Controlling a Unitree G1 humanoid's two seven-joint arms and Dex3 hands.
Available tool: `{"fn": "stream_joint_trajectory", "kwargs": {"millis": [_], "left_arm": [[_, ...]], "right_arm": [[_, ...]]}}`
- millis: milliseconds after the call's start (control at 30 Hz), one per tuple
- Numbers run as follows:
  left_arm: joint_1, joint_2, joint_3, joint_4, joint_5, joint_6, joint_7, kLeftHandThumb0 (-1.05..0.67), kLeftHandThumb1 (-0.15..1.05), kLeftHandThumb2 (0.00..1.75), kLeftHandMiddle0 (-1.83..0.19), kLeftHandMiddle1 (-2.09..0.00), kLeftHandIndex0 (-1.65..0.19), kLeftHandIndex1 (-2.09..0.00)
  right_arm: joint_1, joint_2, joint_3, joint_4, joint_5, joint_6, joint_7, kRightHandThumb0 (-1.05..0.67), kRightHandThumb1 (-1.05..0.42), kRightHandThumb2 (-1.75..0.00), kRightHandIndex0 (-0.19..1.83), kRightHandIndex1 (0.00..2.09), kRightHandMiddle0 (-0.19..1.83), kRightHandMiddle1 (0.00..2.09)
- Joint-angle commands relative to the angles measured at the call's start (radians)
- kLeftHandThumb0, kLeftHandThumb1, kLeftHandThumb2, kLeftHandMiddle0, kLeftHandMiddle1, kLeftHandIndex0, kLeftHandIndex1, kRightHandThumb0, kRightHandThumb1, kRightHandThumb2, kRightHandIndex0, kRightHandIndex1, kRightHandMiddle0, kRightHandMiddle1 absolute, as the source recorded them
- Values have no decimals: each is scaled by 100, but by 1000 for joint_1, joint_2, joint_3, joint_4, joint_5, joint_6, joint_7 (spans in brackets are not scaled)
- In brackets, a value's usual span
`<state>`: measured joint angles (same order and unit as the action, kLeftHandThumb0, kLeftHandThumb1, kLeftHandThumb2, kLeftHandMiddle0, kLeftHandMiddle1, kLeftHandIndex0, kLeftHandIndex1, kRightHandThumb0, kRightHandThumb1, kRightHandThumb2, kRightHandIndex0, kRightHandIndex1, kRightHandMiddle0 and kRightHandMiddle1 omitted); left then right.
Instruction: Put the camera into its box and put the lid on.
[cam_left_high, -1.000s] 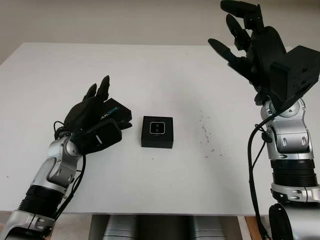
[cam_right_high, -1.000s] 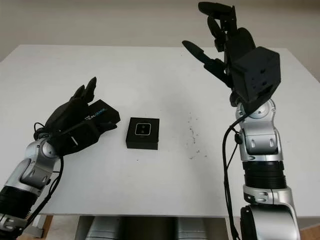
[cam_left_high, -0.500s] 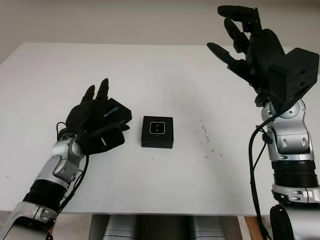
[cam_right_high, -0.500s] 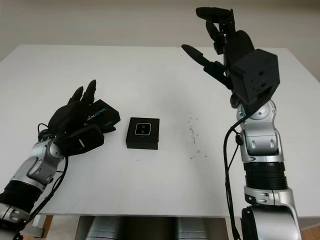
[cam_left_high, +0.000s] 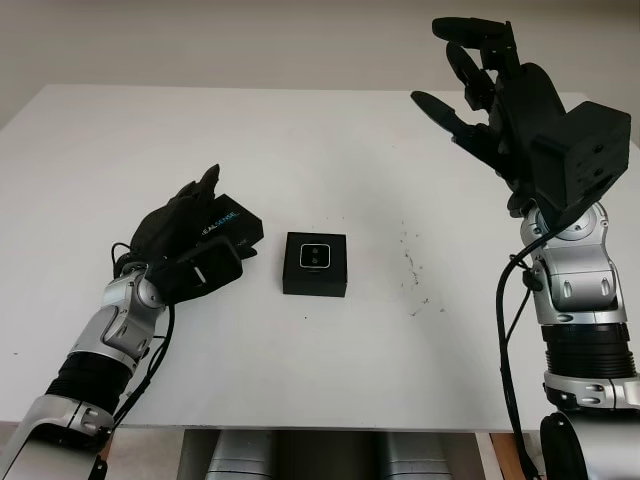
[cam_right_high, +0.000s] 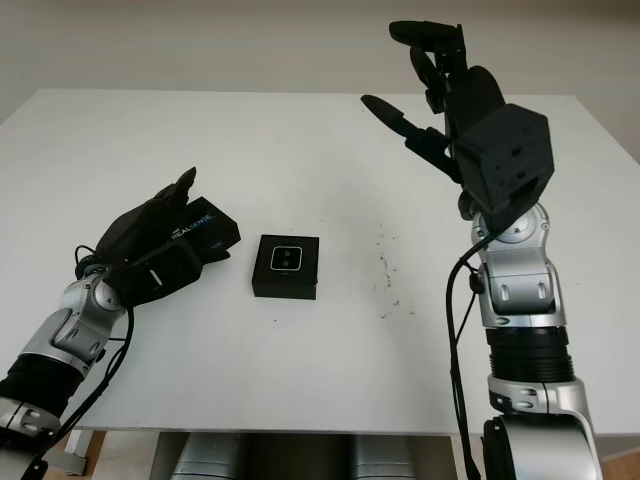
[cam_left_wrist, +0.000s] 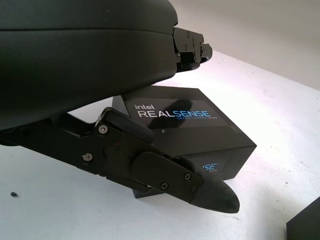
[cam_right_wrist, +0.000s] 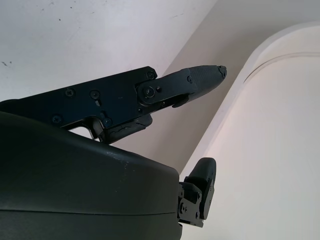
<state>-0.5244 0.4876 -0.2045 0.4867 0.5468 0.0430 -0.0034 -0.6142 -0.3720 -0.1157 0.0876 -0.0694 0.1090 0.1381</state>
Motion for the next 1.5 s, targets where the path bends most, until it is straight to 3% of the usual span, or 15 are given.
{"fn": "stream_joint_trajectory", "kwargs": {"millis": [0, 300, 367, 400, 500, 600, 667, 767, 833, 1100, 1467], "left_arm": [[-14, 10, -6, 0, 3, 2, -17, -74, 92, 4, -15, -8, -4, -11], [-22, -3, -29, -23, 44, 75, -42, -74, 87, 4, -29, -12, -15, -13], [-19, -7, -29, -20, 44, 69, -34, -68, 83, 6, 3, -124, -24, -11], [-18, -7, -31, -17, 46, 62, -29, -64, 82, 6, 6, -145, -27, -11], [-12, -8, -28, -3, 42, 26, 4, -52, 84, 6, -15, -103, -38, -15], [-5, -15, -17, 21, 23, -24, 50, -31, 88, 6, -36, -87, -51, -25], [-3, -13, -18, 38, 20, -56, 79, -19, 92, 6, -37, -99, -52, -44], [-4, -5, -26, 65, 30, -103, 119, -9, 97, 6, -36, -106, -42, -92], [-6, -2, -28, 79, 37, -125, 139, -6, 98, 6, -37, -107, -42, -102], [-3, -1, 2, 80, -2, -182, 162, -6, 99, 5, -39, -111, -35, -110], [16, 19, 119, -114, -169, -170, 10, -7, 98, 5, -46, -123, -37, -111]], "right_arm": [[6, -2, -9, -24, 7, -7, -5, -65, -105, -9, 14, 7, -17, 97], [13, -3, -11, -42, 10, 7, -11, -64, -105, -8, 14, 7, -17, 98], [15, -2, -10, -43, 10, 6, -11, -63, -105, -9, 14, 7, -17, 98], [16, -1, -10, -43, 10, 3, -12, -63, -105, -9, 14, 7, -17, 98], [19, -4, -8, -39, 6, -7, -12, -62, -105, -9, 14, 7, -18, 99], [22, -5, -6, -36, 1, -11, -15, -63, -105, -10, 14, 7, -19, 100], [24, -2, -8, -39, 2, -5, -16, -63, -105, -10, 15, 7, -19, 100], [27, -3, -7, -45, 3, 4, -14, -64, -105, -11, 16, 8, -19, 100], [30, -1, -8, -52, 7, 18, -13, -64, -105, -12, 16, 8, -19, 99], [41, 2, -3, -62, 1, 19, -18, -63, -105, -16, 17, 8, -17, 95], [53, 1, 6, -74, -15, 18, -24, -62, -105, -19, 17, 8, -18, 93]]}}
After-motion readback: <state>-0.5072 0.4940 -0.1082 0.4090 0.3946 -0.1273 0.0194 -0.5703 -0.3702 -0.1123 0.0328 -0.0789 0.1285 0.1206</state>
